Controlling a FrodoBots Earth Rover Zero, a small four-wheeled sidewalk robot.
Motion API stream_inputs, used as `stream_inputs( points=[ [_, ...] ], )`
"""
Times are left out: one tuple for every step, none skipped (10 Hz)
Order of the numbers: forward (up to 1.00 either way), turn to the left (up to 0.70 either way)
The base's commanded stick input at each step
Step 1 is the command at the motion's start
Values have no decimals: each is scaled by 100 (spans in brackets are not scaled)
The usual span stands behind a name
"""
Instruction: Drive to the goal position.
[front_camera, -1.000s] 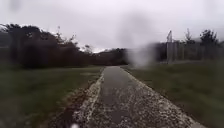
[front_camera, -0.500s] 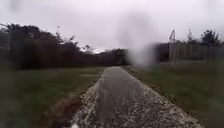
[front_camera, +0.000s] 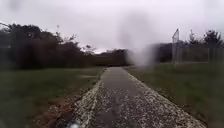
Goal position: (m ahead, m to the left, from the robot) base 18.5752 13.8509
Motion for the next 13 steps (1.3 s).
stream_inputs(
  points=[
    [70, 0],
    [70, 0],
    [70, 0],
    [70, 0],
    [70, 0],
    [70, 0],
    [70, 0],
    [70, 0],
    [70, -1],
    [70, -23],
    [70, -26],
    [70, -6],
    [70, 0]
  ],
)
